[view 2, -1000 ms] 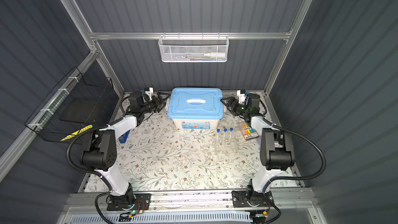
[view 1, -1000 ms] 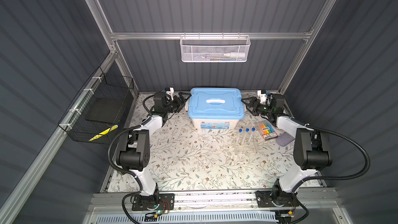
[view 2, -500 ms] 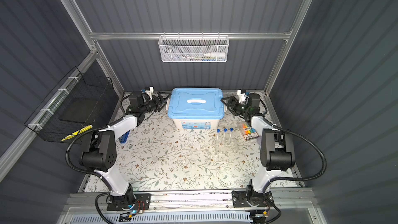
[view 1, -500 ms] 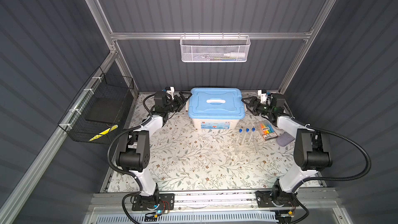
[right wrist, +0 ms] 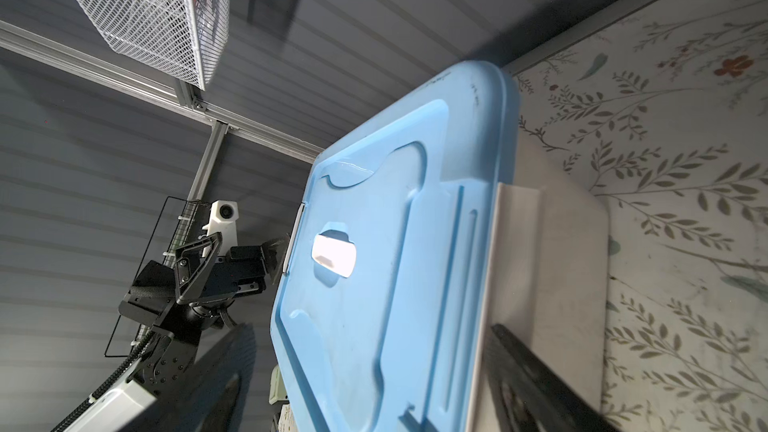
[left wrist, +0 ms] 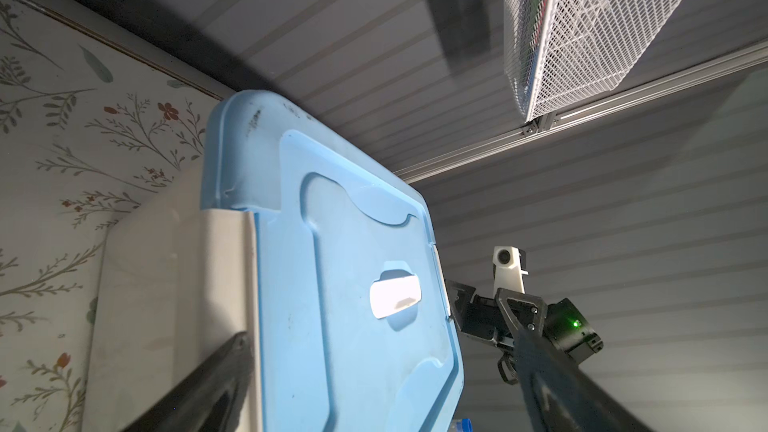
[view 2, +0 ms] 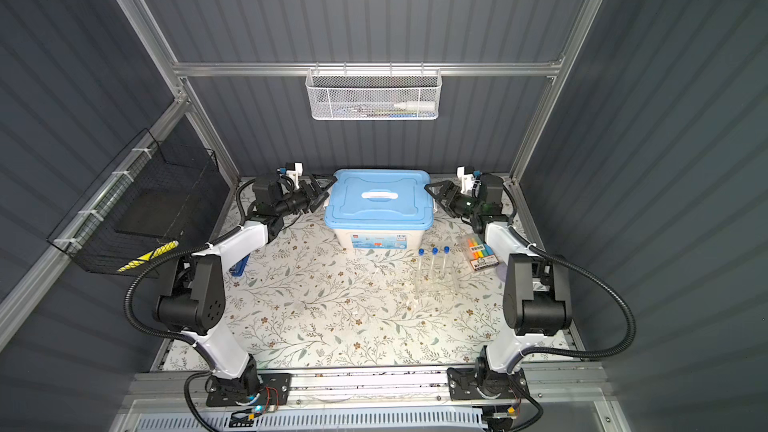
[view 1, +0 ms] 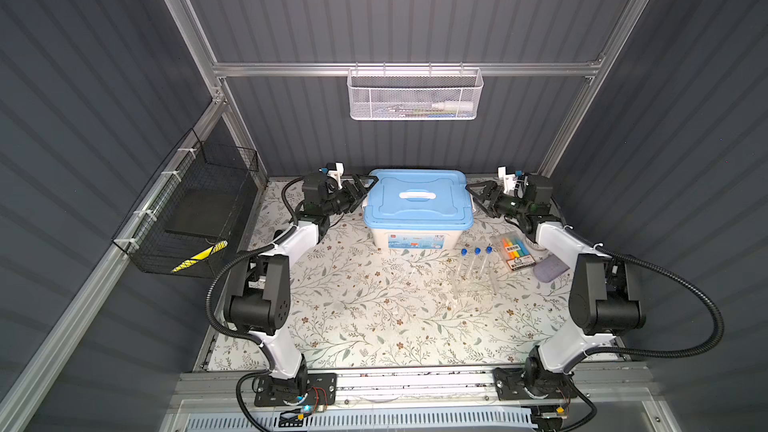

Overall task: Organize the chemistry lab equipment
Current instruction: 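Press the lid edges down onto the bin rim with both grippers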

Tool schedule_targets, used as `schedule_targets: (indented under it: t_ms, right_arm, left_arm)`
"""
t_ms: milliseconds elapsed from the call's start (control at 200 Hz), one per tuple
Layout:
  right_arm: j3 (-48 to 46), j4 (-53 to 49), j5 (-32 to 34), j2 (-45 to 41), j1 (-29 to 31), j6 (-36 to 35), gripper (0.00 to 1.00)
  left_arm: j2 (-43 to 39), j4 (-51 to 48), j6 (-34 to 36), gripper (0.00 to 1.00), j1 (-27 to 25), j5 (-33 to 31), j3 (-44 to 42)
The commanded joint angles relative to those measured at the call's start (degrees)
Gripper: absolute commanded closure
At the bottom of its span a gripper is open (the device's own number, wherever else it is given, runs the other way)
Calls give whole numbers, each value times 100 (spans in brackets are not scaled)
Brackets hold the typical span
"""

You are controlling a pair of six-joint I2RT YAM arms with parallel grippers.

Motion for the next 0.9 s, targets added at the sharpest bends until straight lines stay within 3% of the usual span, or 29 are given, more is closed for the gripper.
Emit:
schedule_targets:
  t_ms: [0,895]
  right_arm:
    - [131,-36,-113,-107,40,-85,12]
    - [742,-1543,296,206,268,-800,15]
  left_arm:
    - [-52,-146,82,1,-123,154,147]
    - [297,-836,435,1,-436,-95,497]
